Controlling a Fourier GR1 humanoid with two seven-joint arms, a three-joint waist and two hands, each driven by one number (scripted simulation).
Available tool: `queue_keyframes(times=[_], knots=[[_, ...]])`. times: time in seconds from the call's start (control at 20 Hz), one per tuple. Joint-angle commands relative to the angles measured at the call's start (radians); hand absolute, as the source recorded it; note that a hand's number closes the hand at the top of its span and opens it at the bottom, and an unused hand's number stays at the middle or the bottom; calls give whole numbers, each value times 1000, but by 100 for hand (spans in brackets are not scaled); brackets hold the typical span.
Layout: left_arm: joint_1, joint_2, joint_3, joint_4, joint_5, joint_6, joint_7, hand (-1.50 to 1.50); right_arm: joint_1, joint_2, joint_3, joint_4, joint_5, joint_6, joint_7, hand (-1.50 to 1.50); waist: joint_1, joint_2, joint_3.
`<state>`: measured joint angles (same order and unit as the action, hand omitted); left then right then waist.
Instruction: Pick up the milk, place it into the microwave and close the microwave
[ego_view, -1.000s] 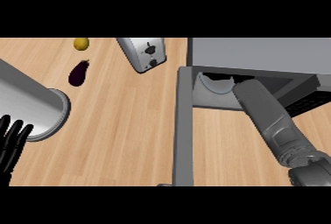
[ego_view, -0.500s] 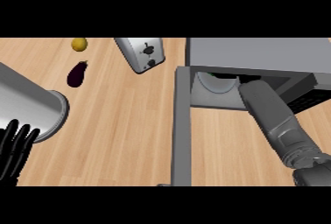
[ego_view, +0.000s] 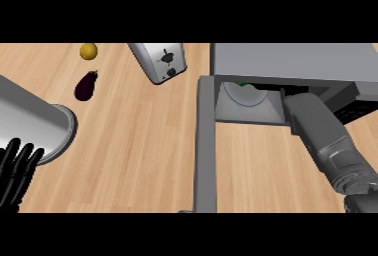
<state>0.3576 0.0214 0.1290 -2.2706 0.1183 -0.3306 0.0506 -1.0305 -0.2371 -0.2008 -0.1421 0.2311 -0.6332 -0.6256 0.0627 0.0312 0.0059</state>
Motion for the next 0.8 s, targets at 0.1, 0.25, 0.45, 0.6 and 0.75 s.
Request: queue_keyframes(times=[0.1,0.25,0.45,0.6,0.75], knots=[[0,-6,-5,-1,-3,2,6,-150,44,-19,-56,-38,-59,119,-84,-150,-17,-13,-4],[-6,-21,-26,3,-32,23,8,-150,81,-5,-73,-61,-85,172,-97,-150,-37,-22,-4],[54,-18,-20,-45,20,-5,8,-150,87,-39,-90,-63,-104,246,-74,-150,-32,-22,-5],[35,-21,-86,-33,-29,54,27,-150,156,5,-74,-108,-109,313,-103,-150,-59,-32,-5],[56,-21,-88,-13,-38,43,-25,-150,238,50,-72,-117,-121,373,-174,-150,-56,-31,-5]])
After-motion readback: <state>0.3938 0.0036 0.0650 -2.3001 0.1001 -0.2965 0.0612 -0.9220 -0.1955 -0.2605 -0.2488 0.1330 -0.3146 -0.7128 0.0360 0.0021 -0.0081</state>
